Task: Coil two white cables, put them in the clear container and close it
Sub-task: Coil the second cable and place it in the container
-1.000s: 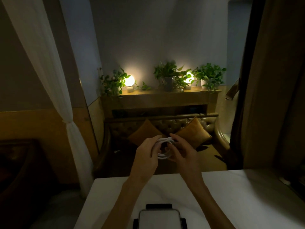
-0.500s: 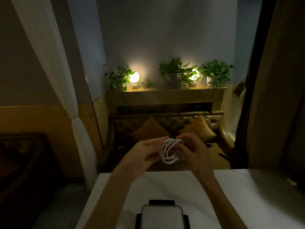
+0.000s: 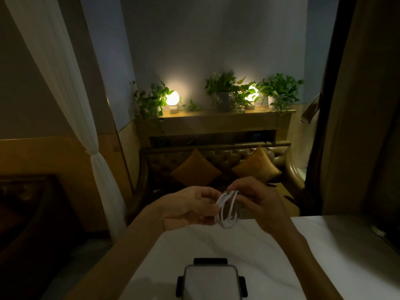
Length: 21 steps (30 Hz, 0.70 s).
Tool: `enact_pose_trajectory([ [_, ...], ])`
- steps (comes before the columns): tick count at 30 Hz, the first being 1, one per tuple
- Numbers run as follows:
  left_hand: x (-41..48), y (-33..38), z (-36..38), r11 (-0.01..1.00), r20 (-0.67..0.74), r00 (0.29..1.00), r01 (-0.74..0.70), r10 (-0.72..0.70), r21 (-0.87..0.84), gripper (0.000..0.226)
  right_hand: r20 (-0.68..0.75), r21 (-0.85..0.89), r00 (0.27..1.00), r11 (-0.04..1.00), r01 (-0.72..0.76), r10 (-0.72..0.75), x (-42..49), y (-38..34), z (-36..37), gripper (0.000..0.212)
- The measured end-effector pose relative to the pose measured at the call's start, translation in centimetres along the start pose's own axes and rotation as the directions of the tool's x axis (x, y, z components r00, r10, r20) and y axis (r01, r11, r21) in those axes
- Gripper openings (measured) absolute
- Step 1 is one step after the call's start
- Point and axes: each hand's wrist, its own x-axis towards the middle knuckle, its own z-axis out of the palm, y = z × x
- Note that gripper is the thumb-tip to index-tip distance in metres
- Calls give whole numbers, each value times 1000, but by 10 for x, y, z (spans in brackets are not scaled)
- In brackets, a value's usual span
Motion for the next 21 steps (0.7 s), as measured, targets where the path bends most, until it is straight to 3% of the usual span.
enact_pose_trajectory([
  [6,5,0,0,1000,22,1000,-22,22,9,31,91,-99,995,994,44,-35,-2,3,-2,26],
  [9,7,-1,3,994,-121,987,-111,109,-6,21,73,-348,996,934,76,-54,-6,10,-8,29],
  [11,10,-4,11,972,-325,920,-180,220,149,14,4,-532,999,846,48,-54,-11,13,-4,40],
  [13,12,-9,23,927,-429,837,-222,340,303,9,-90,-556,996,829,-61,12,-17,9,11,42],
  [15,16,-17,36,893,-423,808,-262,410,365,10,-143,-554,990,828,-84,4,-22,8,25,44],
  [19,25,-33,41,688,-441,603,-264,665,676,3,-237,-503,971,853,-141,21,-21,8,30,35],
  [21,23,-36,45,656,-400,606,-281,687,701,13,-248,-503,968,848,-169,46,-20,7,31,34],
])
